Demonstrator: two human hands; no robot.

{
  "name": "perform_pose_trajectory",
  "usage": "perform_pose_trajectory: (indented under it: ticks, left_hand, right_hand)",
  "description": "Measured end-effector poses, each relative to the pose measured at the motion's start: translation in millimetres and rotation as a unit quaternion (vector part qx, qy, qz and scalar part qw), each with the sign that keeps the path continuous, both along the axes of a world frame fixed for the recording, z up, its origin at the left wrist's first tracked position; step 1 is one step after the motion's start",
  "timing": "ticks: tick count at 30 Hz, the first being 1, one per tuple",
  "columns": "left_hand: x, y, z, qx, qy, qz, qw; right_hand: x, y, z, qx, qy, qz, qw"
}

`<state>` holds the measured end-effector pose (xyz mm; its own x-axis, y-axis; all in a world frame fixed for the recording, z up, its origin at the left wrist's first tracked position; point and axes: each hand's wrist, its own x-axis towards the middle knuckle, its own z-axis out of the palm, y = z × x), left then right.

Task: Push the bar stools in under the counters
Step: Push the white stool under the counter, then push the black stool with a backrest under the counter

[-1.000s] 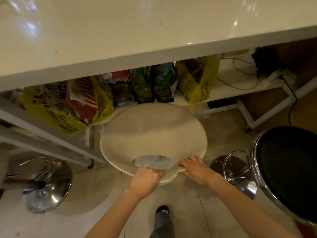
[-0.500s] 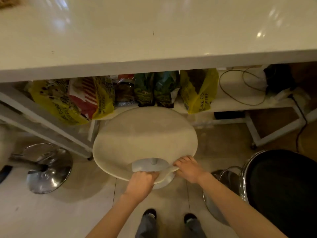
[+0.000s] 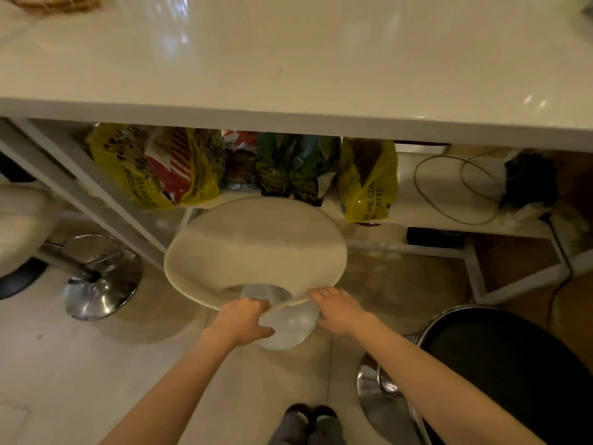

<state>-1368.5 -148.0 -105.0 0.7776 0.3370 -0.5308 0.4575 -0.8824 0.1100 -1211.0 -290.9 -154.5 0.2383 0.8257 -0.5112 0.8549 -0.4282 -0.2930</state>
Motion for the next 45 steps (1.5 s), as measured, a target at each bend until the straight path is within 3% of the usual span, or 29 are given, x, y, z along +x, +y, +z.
perform_pose_trajectory:
  ticks: [7,12,20,28,35,40,43,45]
  left_hand:
    - [57,-59,28,-0.061,-0.122,-0.105,0.985]
    - [101,-136,55,-0.149,-0.194,-0.197,0.95]
    - [117,-261,88,-0.277,-0.183,-0.321,0.887]
    - [110,-356,102,-0.315,-0.164,-0.318,0.879]
    - [109,-458,98,-0.358,-0.14,-0.229,0.894]
    - [91,-527,109,-0.394,-0.126,-0.168,0.895]
    - [84,-551,106,-0.378,-0.115,-0.142,0.908]
    - [77,-565,102,-0.316,-0.108,-0.132,0.933]
  right_hand:
    - [18,-69,54,0.016,-0.005,-0.147,0.989]
    - [25,-155,102,0.047,-0.014,-0.303,0.952]
    - [13,-297,160,0.005,-0.051,-0.45,0.892]
    - [13,-391,177,-0.059,-0.097,-0.397,0.911]
    - [33,-485,179,-0.012,-0.153,-0.295,0.943]
    - [48,-552,183,0.057,-0.09,-0.309,0.945]
    - [51,-577,186,0.03,-0.075,-0.24,0.967]
    - [47,-583,187,-0.012,-0.107,-0.162,0.981]
